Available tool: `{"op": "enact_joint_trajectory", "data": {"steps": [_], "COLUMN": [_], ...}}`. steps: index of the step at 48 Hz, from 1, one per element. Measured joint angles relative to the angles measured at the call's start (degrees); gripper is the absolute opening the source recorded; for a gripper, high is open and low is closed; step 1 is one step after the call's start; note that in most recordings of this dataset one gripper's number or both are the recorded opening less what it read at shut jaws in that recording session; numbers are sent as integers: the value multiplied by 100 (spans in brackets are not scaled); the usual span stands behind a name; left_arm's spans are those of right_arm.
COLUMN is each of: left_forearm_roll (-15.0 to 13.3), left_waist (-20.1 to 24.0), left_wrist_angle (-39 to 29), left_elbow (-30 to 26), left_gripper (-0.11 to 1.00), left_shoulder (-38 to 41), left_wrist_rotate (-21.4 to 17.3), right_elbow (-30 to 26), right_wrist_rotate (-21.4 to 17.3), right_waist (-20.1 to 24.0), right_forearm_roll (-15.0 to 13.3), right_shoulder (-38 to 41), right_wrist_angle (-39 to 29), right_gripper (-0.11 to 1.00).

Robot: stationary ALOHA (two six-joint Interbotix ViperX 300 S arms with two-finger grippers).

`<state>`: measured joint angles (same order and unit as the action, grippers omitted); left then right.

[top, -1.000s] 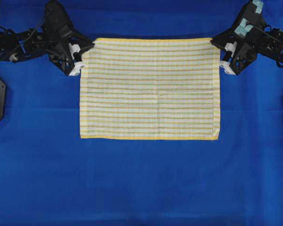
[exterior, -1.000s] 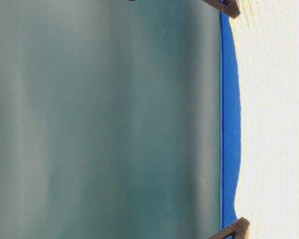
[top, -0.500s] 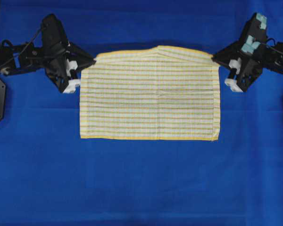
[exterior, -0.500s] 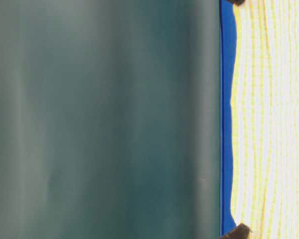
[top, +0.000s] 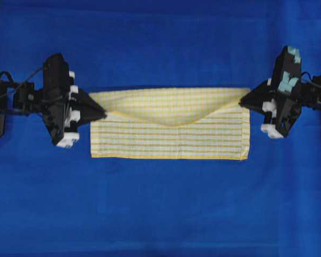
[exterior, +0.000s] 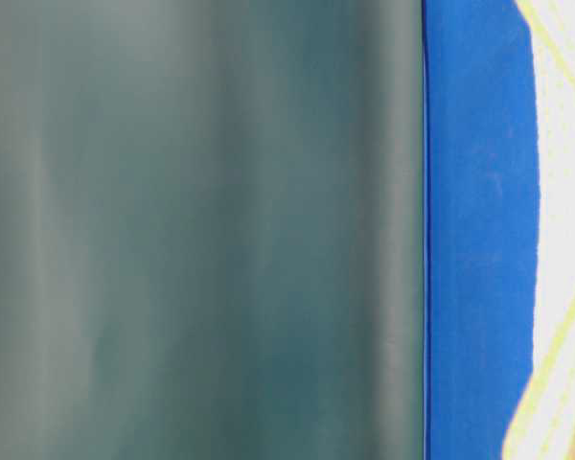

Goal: Fold the yellow towel.
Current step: 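Lift the top edge and fold it down toward the bottom edge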

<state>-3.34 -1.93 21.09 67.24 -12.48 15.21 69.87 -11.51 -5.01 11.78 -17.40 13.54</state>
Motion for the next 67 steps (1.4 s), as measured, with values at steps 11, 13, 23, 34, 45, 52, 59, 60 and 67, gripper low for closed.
{"op": "enact_joint_trajectory", "data": {"steps": [11, 13, 23, 34, 45, 52, 59, 60, 67], "left_forearm_roll": [0, 0, -9, 0, 0, 0, 0, 0, 0], "left_waist": [-492, -545, -703, -721, -756, -756, -756, -765, -765], "left_wrist_angle": [-9, -9, -9, -88, -264, -343, -396, -404, -422], "left_elbow": [0, 0, 62, 70, 62, 62, 62, 62, 62], "left_gripper": [5, 5, 5, 5, 5, 5, 5, 6, 25], "left_shoulder": [-185, -237, -422, -413, -404, -404, -404, -404, -404], "left_wrist_rotate": [193, 193, 202, 211, 211, 202, 202, 202, 211], "right_elbow": [0, 0, 0, 0, -9, -62, -158, -176, -281], "right_wrist_rotate": [-308, -334, -431, -439, -448, -457, -457, -457, -457], "right_waist": [571, 633, 896, 1134, 1362, 1397, 1397, 1397, 1406], "right_forearm_roll": [0, 0, 114, 229, 343, 352, 352, 352, 352], "right_shoulder": [0, 0, 0, 0, 0, 70, 220, 237, 352], "right_wrist_angle": [-9, -9, 0, 0, 0, -26, -132, -158, -316], "right_gripper": [4, 4, 4, 4, 4, 4, 5, 5, 27]}}
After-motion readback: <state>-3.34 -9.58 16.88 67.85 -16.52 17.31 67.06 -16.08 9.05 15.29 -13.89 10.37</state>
